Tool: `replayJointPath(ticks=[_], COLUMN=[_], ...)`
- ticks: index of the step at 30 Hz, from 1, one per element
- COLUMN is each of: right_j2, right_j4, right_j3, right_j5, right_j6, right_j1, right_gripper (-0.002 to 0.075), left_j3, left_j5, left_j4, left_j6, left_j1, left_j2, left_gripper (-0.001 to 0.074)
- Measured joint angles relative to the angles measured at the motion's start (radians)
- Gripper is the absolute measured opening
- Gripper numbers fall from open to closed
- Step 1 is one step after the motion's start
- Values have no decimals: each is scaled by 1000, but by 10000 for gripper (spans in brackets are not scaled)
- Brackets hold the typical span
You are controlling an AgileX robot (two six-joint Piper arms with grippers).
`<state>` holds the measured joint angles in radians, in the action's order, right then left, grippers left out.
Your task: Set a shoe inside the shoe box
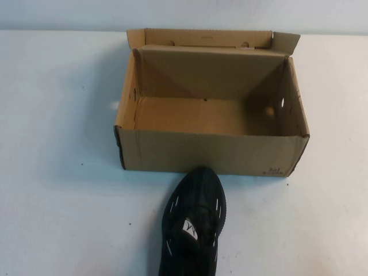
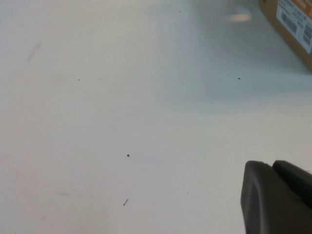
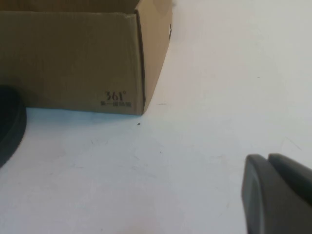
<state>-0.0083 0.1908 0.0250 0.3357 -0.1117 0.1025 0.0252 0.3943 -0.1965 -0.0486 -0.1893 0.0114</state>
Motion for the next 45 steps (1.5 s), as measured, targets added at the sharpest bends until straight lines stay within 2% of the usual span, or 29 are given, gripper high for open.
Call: replayJointPath(ticks=[15,26,32,41,45], right_j2=[0,0,0,0,0], right_j4=[3,5,7,10,12], right_j3=[0,0,0,0,0], right_j5=[-8,-139,-266,-583,-612], right_j6=[0,0,0,0,0], right_j1=[0,0,0,0,0], right_gripper=[-16,-16,-16,-16,-16], left_j3=[0,0,0,0,0], left_j5=[0,-31,-203,-617,-719], left_j4=[0,0,0,-8,-10], left_j6=[0,0,0,0,0], left_j1=[0,0,0,0,0], left_j2=[0,0,0,0,0], left_gripper=[-1,-1,-1,-1,-1])
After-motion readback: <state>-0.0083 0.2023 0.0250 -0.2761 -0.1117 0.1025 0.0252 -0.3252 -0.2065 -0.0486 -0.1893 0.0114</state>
